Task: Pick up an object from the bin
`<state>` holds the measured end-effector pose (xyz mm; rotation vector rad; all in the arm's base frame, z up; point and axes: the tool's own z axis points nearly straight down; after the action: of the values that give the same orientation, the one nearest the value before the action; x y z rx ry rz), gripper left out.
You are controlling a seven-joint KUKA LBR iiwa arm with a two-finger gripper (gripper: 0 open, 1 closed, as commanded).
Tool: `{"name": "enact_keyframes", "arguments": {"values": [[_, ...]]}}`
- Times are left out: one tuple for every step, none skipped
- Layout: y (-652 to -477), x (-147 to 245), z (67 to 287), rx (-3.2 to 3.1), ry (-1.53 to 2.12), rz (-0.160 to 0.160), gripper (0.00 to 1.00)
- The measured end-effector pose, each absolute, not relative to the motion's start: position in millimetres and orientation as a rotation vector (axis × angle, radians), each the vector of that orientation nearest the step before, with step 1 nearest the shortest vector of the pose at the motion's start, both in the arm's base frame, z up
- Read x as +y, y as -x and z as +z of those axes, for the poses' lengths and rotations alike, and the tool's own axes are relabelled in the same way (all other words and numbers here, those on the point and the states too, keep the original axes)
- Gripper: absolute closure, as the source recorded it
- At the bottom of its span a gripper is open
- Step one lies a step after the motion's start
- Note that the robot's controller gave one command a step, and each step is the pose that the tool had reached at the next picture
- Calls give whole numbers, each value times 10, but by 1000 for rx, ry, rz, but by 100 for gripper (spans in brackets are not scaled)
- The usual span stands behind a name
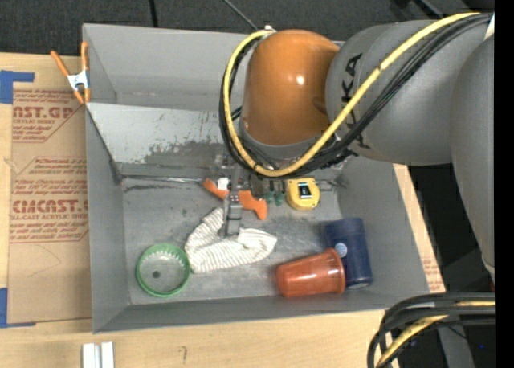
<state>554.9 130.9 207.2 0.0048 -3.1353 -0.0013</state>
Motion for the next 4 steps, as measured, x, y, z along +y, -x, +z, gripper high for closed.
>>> {"name": "enact_keyframes", "arguments": {"values": [[-5565,1302,2117,-3143,-2,-3,0],[-5609,1258,1631,-3150,11,-6,0],[-5660,1226,949,-3147,19,-5,0],[-5378,871,700,-3126,-328,-2,100]]}}
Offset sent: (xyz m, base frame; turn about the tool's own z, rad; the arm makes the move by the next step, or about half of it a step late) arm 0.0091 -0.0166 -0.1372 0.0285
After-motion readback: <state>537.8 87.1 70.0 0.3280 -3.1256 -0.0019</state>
